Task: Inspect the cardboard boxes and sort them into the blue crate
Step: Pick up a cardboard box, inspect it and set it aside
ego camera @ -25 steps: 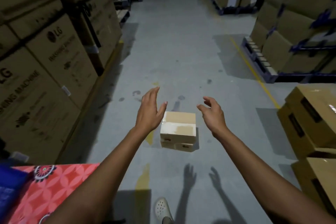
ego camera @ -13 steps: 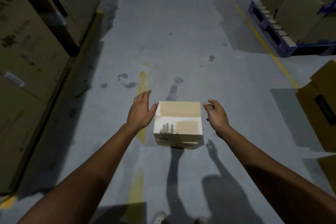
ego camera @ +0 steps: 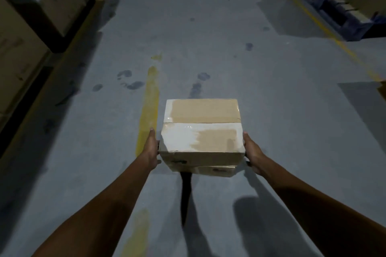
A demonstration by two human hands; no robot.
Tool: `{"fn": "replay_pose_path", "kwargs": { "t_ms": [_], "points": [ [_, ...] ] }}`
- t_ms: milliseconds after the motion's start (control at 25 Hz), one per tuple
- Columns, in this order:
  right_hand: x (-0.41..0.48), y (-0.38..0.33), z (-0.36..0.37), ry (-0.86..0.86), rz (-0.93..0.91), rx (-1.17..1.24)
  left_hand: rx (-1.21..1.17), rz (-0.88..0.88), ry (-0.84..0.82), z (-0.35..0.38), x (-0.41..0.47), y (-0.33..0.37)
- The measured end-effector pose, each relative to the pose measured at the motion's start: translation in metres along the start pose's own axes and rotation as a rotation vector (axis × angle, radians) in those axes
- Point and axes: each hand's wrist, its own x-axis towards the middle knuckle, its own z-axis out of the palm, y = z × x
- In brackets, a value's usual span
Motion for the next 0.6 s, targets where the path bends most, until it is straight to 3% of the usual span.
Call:
{"fn": "replay_pose_path", "kwargs": {
  "t_ms": [280,480,600],
  "points": [
    [-0.12,-0.099,-0.045,0.065,-0.129,0.058,0.124,0.274,-0.008,-0.007,-0.134,0.083],
    [-0.242,-0.169,-0.091,0.049,-0.206,0.143,-0.129,0.389,0.125,-0.042,-0.275,0.14],
    [-0.323,-0.201,-0.101,-0.038,-0.218,0.193,-0.344,0.388,0.101,-0.063,-0.369,0.158]
  ]
}}
